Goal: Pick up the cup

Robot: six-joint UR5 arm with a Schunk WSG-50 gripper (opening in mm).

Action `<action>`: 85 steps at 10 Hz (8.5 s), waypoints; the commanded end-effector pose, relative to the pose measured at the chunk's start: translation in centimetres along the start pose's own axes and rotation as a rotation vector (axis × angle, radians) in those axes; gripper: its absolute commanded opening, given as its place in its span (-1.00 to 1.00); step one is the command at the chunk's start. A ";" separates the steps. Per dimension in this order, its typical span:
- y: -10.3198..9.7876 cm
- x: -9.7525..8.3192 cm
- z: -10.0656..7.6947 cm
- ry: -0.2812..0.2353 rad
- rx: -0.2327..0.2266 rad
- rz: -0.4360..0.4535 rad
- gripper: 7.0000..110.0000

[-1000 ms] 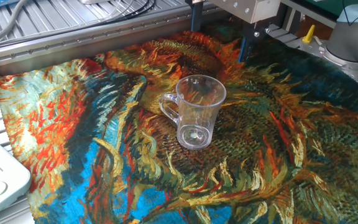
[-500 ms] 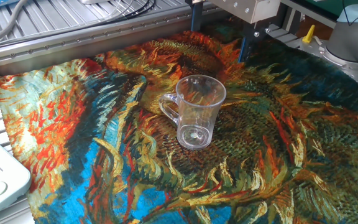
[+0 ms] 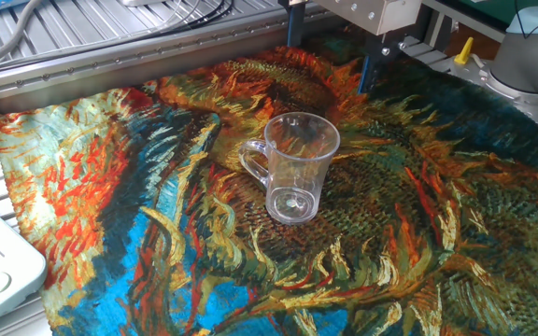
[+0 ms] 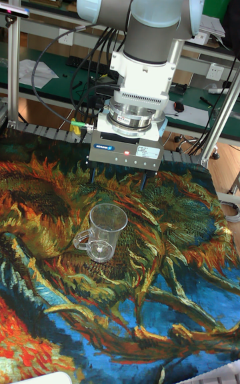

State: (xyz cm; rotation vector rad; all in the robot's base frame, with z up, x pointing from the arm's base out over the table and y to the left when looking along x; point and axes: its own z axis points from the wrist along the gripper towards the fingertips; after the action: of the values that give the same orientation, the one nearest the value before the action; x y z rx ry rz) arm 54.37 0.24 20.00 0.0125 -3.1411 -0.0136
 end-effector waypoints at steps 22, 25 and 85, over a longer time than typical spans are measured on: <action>-0.9 -1.0 0.2 -0.041 0.036 -0.022 -1.00; -0.8 -1.0 0.2 -0.041 0.035 -0.023 -1.00; -4.3 3.9 4.7 0.040 0.019 -0.057 -1.00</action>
State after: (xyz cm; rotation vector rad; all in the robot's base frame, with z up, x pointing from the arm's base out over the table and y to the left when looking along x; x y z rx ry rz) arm 50.14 -4.72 15.35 0.1020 -3.0783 0.0655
